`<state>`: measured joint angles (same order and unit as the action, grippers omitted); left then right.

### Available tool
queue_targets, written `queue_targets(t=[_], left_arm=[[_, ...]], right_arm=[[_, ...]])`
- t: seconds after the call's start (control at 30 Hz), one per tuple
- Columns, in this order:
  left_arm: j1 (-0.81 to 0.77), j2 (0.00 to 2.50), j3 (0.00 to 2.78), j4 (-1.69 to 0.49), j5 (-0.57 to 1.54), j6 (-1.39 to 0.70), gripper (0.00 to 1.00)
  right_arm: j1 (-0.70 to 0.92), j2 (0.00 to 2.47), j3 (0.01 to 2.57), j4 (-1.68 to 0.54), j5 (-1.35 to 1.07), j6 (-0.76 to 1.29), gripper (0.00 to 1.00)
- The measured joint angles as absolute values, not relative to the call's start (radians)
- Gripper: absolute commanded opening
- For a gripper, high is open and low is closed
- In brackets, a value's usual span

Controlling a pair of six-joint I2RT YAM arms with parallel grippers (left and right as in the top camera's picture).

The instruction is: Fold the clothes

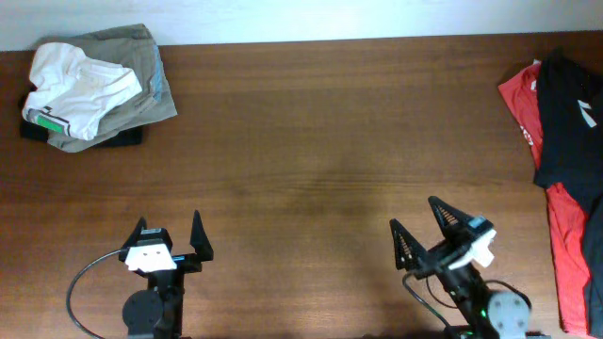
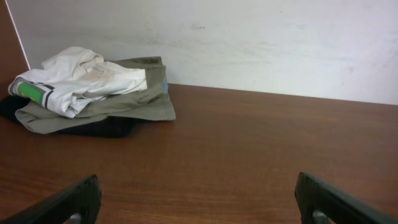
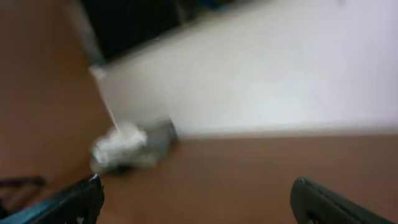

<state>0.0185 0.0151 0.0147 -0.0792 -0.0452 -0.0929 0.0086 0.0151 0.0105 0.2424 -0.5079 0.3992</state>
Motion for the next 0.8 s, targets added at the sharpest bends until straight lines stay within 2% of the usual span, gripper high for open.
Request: queue_targets(t=[0.03,0.1,0.27,0.33,0.37,0.47,0.53,0.63,0.8], left_arm=[[0.019,0.015,0.015,-0.080,-0.045,-0.093,0.99],[0.019,0.015,0.015,-0.080,-0.046,-0.093,0.99],[0.019,0.011,0.015,-0.080,-0.045,-0.093,0.99],[0.019,0.013,0.014,-0.080,-0.046,-0.091,0.99],[0.019,0.016,0.014,-0.077,-0.044,-0.089,0.99],[0.019,0.012,0.014,-0.079,-0.046,-0.089,0.99],[0.019,0.012,0.014,-0.079,-0.045,-0.089,0.99],[0.019,0.012,0.014,-0.080,-0.046,-0.089,0.99],[0.019,0.011,0.014,-0.080,-0.046,-0.089,0.99]], right_arm=[[0.009,0.014,0.013,0.297,-0.508,0.412,0.99],[0.009,0.018,0.047,0.257,-0.466,0.407,0.99],[0.009,0.346,0.416,-0.062,-0.203,0.221,0.99],[0.008,0.717,0.767,-0.251,0.035,0.137,0.99],[0.002,0.825,0.883,-0.394,0.098,0.096,0.99],[-0.097,1.267,1.288,-0.566,0.237,-0.028,0.99],[-0.182,1.500,1.503,-0.758,0.270,-0.063,0.99],[-0.307,1.786,1.736,-0.817,0.297,-0.087,0.99],[-0.501,1.945,1.767,-0.771,0.250,-0.058,0.99]])
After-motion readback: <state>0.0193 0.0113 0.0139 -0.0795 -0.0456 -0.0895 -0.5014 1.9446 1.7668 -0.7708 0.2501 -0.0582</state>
